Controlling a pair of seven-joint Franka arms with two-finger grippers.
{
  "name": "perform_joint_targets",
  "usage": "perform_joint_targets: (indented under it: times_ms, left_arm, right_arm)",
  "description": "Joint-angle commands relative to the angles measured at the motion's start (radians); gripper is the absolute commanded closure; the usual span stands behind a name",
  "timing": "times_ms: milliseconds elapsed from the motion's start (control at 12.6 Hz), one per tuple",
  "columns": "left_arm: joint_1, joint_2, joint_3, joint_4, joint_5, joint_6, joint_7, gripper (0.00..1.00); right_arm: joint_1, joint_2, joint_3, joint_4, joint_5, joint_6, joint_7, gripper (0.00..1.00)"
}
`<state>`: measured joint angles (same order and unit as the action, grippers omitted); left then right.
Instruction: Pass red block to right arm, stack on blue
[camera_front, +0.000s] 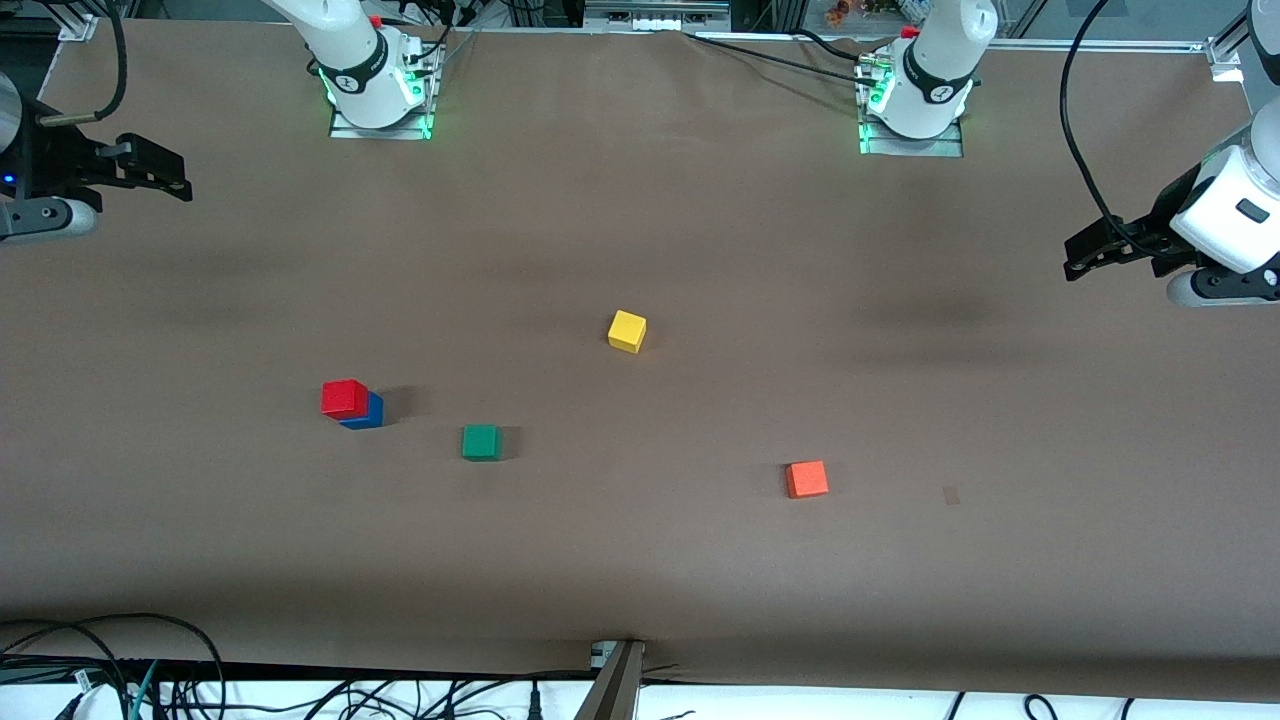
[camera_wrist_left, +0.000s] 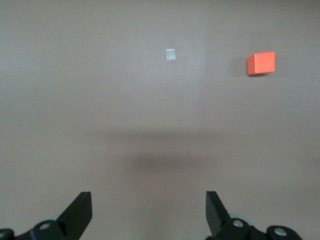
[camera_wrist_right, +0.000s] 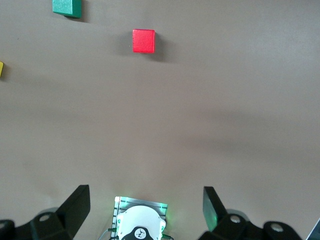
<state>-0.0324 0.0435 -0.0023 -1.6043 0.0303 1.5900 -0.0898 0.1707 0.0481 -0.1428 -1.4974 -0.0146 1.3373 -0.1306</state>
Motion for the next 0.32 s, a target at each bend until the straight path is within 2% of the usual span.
perform_joint_targets:
  times_ms: [0,238]
  left_arm:
    - [0.002,0.003,-0.004,0.021,0.016,-0.024,0.013,0.0]
    - [0.002,0.003,-0.004,0.023,0.016,-0.022,0.013,0.0]
  right_arm:
    - [-0.013,0.024,0.017,0.034,-0.016,-0.01,0.002,0.0]
    - [-0.014,0.024,0.017,0.034,-0.016,-0.007,0.0,0.0]
